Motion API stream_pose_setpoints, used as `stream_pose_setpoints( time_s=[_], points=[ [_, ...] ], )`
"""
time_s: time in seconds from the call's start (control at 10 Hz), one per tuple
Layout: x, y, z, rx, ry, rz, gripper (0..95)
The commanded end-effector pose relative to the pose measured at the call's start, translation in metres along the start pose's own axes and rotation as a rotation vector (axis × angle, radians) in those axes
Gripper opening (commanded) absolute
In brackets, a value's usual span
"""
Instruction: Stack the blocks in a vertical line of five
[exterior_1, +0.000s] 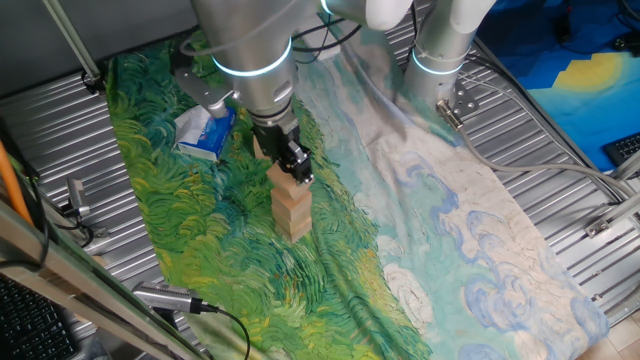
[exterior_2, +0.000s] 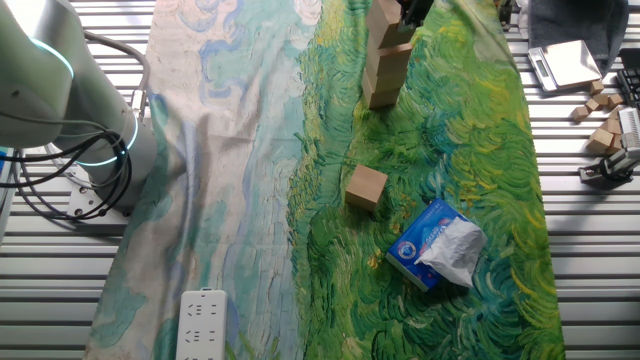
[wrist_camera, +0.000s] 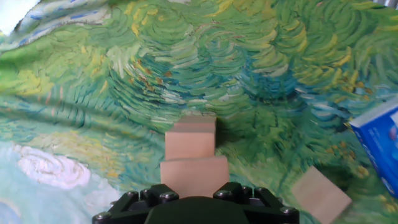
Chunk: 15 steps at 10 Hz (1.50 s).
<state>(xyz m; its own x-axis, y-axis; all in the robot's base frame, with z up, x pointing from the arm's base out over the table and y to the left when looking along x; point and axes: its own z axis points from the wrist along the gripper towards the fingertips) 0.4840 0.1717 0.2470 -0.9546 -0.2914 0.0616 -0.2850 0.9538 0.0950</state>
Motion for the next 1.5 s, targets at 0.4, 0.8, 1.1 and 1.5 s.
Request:
stream_pose_setpoints(
  time_s=[0.4,0.8,1.1,1.5],
  points=[
    [-0.003,-0.002,0.006,0.003,-0.013,-0.008,0.0],
    [-0.004,-0.002,0.009,0.004,-0.014,-0.007,0.0],
    [-0.001,-0.001,0.012,0.003,-0.017,-0.010,0.0],
    [0.001,0.000,0.017,0.006,-0.026,-0.006,0.0]
  ],
)
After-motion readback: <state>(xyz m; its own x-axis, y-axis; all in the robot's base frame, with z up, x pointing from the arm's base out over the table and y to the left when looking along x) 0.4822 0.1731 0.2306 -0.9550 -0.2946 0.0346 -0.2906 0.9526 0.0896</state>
